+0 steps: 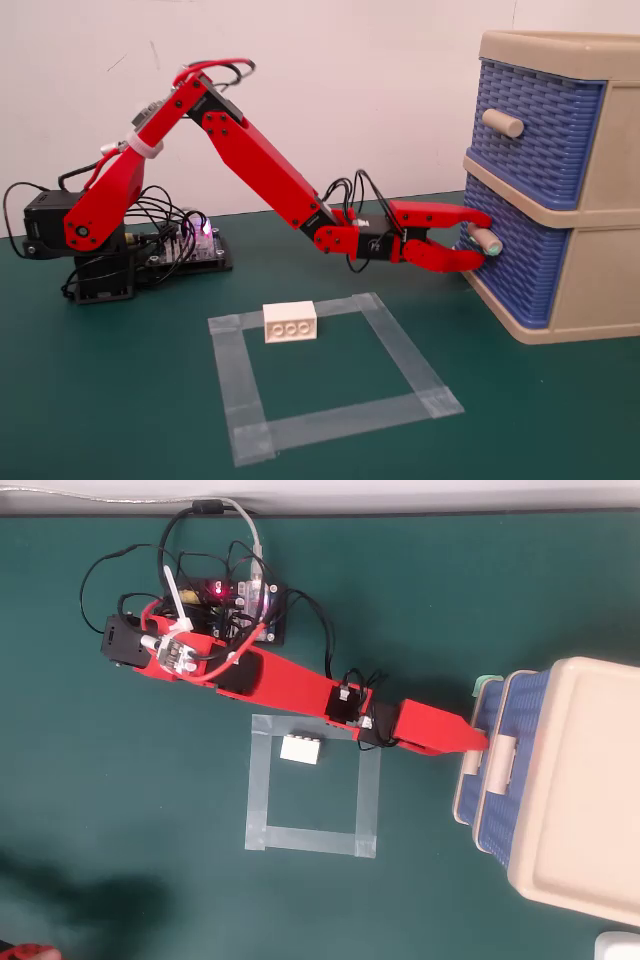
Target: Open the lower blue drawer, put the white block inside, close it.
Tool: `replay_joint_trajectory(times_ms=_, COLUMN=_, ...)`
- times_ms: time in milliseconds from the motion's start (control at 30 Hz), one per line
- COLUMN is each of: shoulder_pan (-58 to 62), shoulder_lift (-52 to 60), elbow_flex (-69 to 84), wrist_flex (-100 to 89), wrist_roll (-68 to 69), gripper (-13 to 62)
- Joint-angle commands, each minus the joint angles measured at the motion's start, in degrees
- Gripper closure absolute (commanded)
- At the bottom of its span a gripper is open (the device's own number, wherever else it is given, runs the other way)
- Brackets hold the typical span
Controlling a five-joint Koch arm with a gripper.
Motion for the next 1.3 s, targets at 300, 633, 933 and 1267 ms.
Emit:
replay_joint_trajectory(times_ms=300, shoulder_pan=0.7, shoulder_lift=6.0, elbow_flex=-4.3, wrist_flex=8.1, wrist_roll=3.6, gripper=57.4)
replay_joint_trajectory(times_ms=633, shoulder_pan=4.4, shoulder_lift=29.9, elbow_flex=31.1, wrist_flex=7.6, wrist_roll=9.4, gripper=57.2)
replay_joint_trajectory(times_ms=933, shoulder_pan=5.4, shoulder_lift=39.4, elbow_flex=40.2, wrist_flex=8.0, wrist_roll=9.1, gripper=32.9)
replay_joint_trajectory(times_ms=1267, shoulder_pan=7.7, shoulder_lift=70.2, elbow_flex=48.1, wrist_flex=40.0, wrist_roll=8.3, gripper=15.3)
